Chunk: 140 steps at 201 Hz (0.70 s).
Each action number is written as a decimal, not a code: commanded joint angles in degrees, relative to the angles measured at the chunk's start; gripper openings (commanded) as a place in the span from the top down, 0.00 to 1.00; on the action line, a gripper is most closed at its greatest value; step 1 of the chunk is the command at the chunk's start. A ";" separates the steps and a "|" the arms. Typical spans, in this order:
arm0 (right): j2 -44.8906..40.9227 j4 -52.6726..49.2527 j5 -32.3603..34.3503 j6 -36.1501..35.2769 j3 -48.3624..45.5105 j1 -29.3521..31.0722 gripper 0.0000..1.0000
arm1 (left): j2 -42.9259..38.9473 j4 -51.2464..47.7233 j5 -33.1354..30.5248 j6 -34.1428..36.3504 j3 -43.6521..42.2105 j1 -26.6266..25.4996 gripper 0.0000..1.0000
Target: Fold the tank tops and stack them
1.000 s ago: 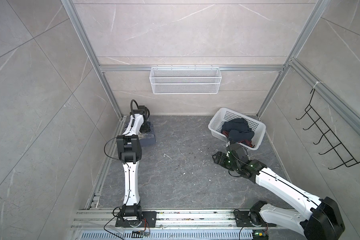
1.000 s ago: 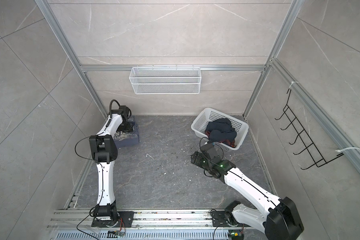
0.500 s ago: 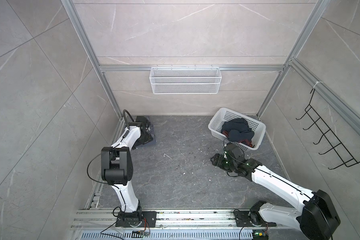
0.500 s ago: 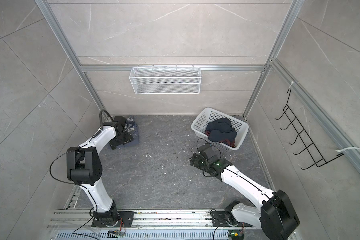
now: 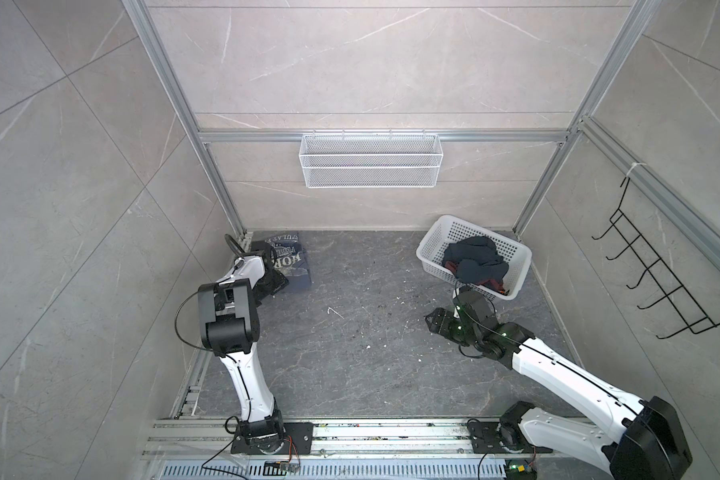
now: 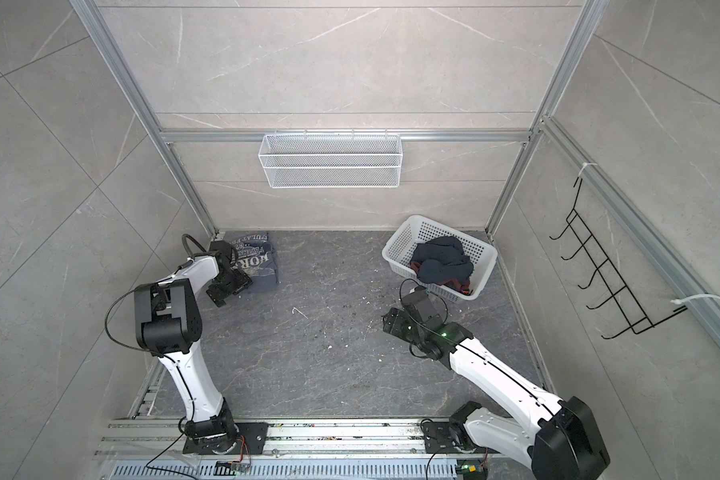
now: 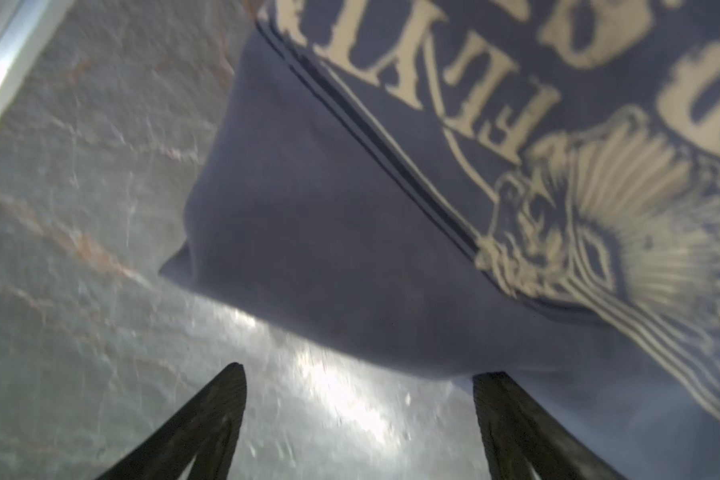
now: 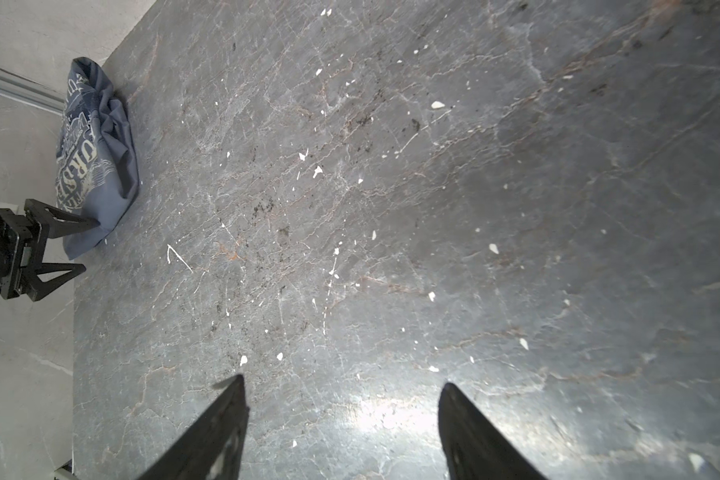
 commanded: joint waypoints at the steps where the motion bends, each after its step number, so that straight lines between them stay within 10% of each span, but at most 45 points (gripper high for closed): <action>1: -1.15 -2.95 1.70 -1.34 -0.50 -0.01 0.27 | 2.36 -1.47 -2.34 1.48 4.57 1.84 0.15; 68: -1.57 -7.31 5.62 -4.34 3.71 -0.57 0.26 | 0.25 -4.73 -3.61 2.08 8.27 2.69 0.10; 140: 16.93 -14.11 18.37 -15.61 26.99 -1.62 0.25 | -32.85 6.15 1.47 -1.61 -16.21 -5.22 0.02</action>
